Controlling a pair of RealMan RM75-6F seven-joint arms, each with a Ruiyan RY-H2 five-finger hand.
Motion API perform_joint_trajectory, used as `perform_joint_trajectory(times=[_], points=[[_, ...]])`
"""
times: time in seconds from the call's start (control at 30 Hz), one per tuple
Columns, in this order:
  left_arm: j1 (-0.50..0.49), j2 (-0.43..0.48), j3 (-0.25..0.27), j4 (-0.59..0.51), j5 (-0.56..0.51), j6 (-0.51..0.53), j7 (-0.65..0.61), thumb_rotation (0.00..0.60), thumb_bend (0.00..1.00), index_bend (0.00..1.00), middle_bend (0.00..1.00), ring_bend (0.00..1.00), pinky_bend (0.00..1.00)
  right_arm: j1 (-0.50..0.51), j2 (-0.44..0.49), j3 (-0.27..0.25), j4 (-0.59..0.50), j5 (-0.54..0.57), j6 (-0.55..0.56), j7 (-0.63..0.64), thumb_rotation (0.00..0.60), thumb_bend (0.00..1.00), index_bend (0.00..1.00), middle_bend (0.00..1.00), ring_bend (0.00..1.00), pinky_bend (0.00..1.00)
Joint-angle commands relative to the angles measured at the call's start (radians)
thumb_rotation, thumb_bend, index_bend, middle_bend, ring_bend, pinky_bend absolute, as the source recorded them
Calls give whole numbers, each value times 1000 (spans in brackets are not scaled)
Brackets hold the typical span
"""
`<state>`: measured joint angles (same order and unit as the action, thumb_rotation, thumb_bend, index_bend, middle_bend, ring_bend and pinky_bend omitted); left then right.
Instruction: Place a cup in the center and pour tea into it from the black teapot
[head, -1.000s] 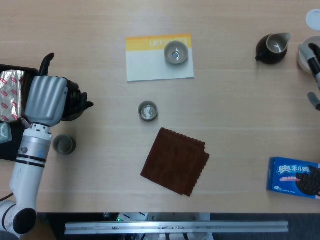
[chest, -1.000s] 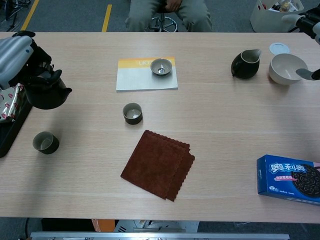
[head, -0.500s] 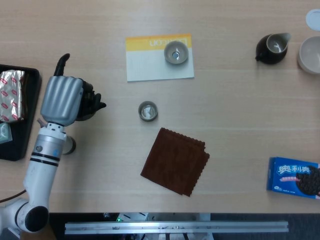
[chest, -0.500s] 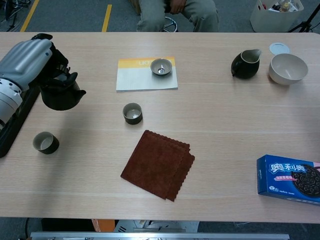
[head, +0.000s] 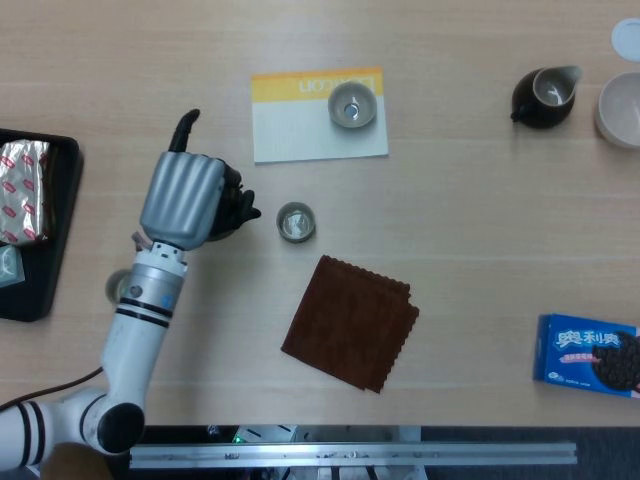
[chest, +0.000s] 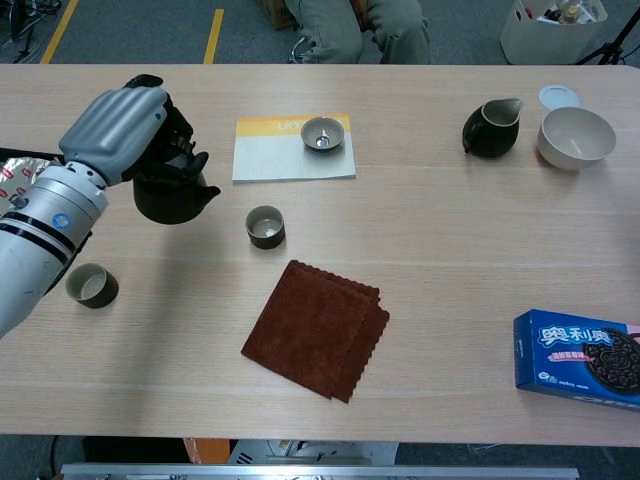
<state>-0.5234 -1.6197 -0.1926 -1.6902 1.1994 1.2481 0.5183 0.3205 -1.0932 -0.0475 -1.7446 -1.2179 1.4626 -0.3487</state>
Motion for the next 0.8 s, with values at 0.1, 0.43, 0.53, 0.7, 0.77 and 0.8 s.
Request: perform_joint_trajectory(times=[0.1, 0.43, 0.53, 0.7, 0.77, 0.8], points=[[-27, -55, -1, 38, -28, -16, 36, 547, 382, 922, 1000, 850, 88, -17, 9, 15, 12, 1, -17, 19, 600, 225, 80, 113, 0, 0], [-69, -144, 3, 121, -31, -24, 88, 548, 382, 922, 1000, 850, 88, -45, 15, 41, 41, 1, -61, 56, 600, 225, 80, 113, 0, 0], [-75, -157, 5, 141, -28, -22, 96, 549, 381, 922, 1000, 850, 88, -51, 20, 47, 42, -1, -69, 63, 600, 225, 80, 113, 0, 0], [-83, -172, 13, 175, -13, -17, 110, 555, 382, 922, 1000, 850, 88, -62, 26, 57, 44, -3, -85, 74, 600, 225, 80, 113, 0, 0], [-86, -177, 15, 186, -6, -13, 116, 558, 382, 922, 1000, 850, 88, -65, 27, 60, 43, -5, -91, 76, 600, 225, 80, 113, 0, 0], [-88, -181, 18, 196, 3, -9, 121, 558, 382, 922, 1000, 850, 88, -67, 28, 62, 43, -6, -93, 77, 600, 225, 80, 113, 0, 0]])
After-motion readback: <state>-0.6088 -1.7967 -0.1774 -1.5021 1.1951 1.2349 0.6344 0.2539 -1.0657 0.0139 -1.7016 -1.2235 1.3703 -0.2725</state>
